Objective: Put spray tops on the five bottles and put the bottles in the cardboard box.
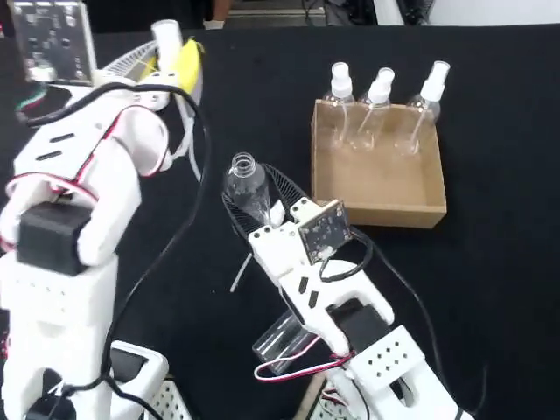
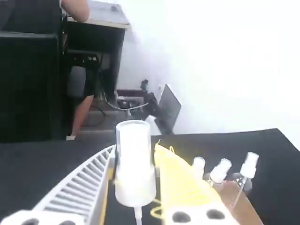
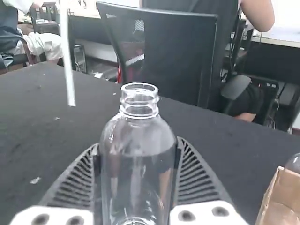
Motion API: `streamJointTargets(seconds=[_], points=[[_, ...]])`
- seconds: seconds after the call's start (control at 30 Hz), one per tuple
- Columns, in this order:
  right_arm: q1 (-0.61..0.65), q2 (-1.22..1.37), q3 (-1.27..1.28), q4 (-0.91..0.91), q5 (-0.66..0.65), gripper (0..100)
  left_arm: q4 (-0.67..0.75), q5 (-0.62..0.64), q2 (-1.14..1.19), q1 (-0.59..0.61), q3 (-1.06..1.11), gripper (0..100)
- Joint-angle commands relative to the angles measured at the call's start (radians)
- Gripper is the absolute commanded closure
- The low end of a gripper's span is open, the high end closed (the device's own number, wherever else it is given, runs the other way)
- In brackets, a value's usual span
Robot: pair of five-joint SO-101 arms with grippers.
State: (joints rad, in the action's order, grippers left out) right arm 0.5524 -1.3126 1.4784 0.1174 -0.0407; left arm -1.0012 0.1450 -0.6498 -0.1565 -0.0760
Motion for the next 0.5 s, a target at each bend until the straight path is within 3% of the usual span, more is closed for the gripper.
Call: streamJointTargets(seconds=[0.0, 0.17, 0.47], points=[[0.008, -0.007, 0.001, -0.031, 0.003, 98.8, 0.153, 0.015, -0.034, -0.019, 0.105, 97], [0.012, -0.016, 0.024, -0.031, 0.006, 98.8, 0.267, 0.163, -0.132, -0.019, 0.236, 97], [0.025, -0.016, 0.053, -0.031, 0.008, 98.8, 0.509, 0.152, -0.382, -0.021, 0.521, 97]])
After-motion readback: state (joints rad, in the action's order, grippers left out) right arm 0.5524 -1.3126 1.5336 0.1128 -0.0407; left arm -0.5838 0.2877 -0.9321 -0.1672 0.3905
